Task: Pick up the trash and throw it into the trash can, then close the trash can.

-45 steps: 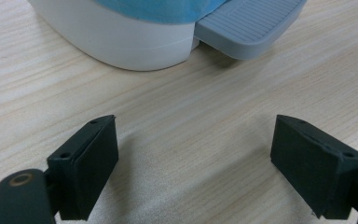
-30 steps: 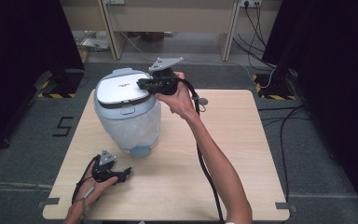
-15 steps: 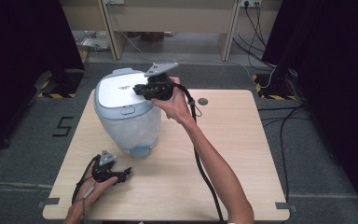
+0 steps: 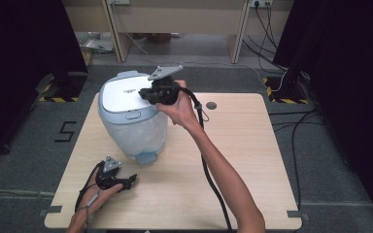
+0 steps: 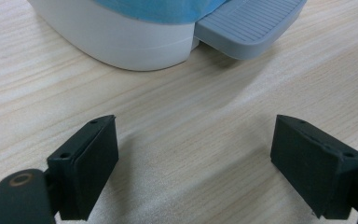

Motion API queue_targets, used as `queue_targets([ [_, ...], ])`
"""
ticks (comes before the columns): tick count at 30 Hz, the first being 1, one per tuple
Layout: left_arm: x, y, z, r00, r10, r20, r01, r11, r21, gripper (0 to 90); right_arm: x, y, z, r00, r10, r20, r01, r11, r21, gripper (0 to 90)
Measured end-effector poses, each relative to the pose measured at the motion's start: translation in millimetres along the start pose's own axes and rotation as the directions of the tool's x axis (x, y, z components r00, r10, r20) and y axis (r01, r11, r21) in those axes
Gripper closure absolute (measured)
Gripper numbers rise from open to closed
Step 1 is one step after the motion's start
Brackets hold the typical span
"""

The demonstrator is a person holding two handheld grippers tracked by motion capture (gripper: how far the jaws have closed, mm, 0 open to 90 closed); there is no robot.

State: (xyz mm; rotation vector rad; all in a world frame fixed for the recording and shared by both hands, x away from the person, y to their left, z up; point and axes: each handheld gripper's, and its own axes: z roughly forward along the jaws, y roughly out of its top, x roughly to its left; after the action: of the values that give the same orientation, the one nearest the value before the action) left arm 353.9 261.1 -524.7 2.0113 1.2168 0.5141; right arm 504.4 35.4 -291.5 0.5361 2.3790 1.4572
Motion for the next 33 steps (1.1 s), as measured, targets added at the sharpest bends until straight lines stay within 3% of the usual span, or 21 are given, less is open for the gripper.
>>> queue_targets([
  [6, 0.1, 0.1, 0.0, 1.0, 0.001, 0.001, -0.001, 1.0, 0.001, 13.8, 5.9, 2.3, 0.7, 0.9988, -0.036, 0.033, 0.035, 0.999, 0.027, 85.6],
  [15, -0.1, 0.0, 0.1, 1.0, 0.0, -0.002, 0.0, 1.0, 0.0, 13.8, 11.3, 2.7, 0.9, 0.9966, -0.049, 0.066, 0.047, 0.998, 0.031, 86.3],
  [21, -0.1, 0.0, 0.1, 1.0, 0.001, -0.003, -0.001, 1.0, 0.0, 13.7, 12.4, 2.0, -1.0, 0.9986, -0.022, 0.049, 0.021, 0.999, 0.033, 88.3],
  [32, -0.1, 0.0, 0.1, 1.0, 0.001, -0.004, -0.001, 1.0, 0.0, 13.6, 22.8, 0.9, -3.5, 0.9963, -0.04, 0.076, 0.037, 0.998, 0.042, 89.7],
  [33, -0.2, 0.0, 0.2, 1.0, 0.001, -0.006, -0.001, 1.0, 0.001, 13.6, 25.0, 1.7, -2.6, 0.9994, -0.017, 0.03, 0.016, 0.999, 0.035, 89.6],
])
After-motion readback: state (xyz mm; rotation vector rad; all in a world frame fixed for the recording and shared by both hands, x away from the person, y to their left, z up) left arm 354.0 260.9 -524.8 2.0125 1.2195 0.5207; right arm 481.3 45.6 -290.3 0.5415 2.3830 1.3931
